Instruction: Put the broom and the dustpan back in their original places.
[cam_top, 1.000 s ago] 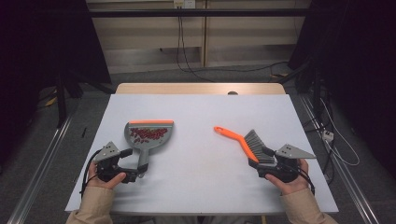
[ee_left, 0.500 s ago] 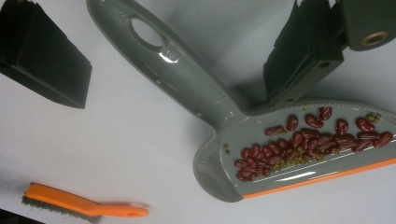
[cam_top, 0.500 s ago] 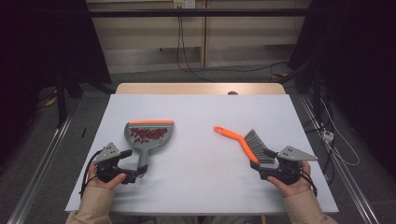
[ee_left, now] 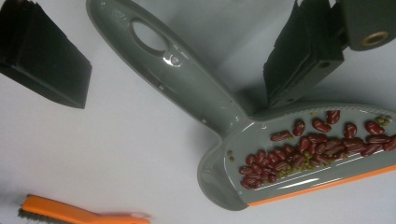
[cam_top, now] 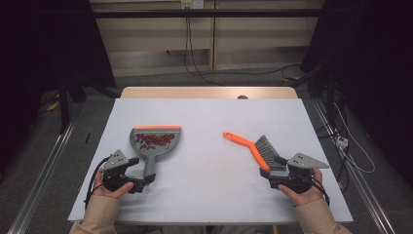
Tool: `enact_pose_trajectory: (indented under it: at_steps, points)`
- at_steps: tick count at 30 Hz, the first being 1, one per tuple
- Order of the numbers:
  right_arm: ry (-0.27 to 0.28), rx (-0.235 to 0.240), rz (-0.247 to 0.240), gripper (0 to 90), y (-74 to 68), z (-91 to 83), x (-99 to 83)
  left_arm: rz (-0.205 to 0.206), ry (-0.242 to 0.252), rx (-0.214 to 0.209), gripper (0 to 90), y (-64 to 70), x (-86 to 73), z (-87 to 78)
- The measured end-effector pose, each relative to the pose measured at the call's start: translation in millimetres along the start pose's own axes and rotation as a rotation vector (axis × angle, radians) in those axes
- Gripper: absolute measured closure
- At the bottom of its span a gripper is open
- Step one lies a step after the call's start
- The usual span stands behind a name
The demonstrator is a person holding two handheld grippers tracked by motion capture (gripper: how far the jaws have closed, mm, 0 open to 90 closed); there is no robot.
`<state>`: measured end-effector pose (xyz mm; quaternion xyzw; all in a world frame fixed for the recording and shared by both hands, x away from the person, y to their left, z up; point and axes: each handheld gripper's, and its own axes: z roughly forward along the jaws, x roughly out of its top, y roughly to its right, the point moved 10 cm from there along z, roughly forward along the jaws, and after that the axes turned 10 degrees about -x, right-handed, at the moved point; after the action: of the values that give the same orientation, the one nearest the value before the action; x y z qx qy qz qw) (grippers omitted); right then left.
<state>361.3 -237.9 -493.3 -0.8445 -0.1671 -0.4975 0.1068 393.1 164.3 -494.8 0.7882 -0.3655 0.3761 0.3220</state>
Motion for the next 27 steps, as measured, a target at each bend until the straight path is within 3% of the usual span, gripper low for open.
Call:
enact_pose_trajectory:
  at_steps: [27]
  points:
    - [0.004, 0.011, -0.007, 24.3, -3.9, -1.8, 1.6, 0.0, 0.029, 0.0, 7.4, 0.4, 3.9, -2.3]
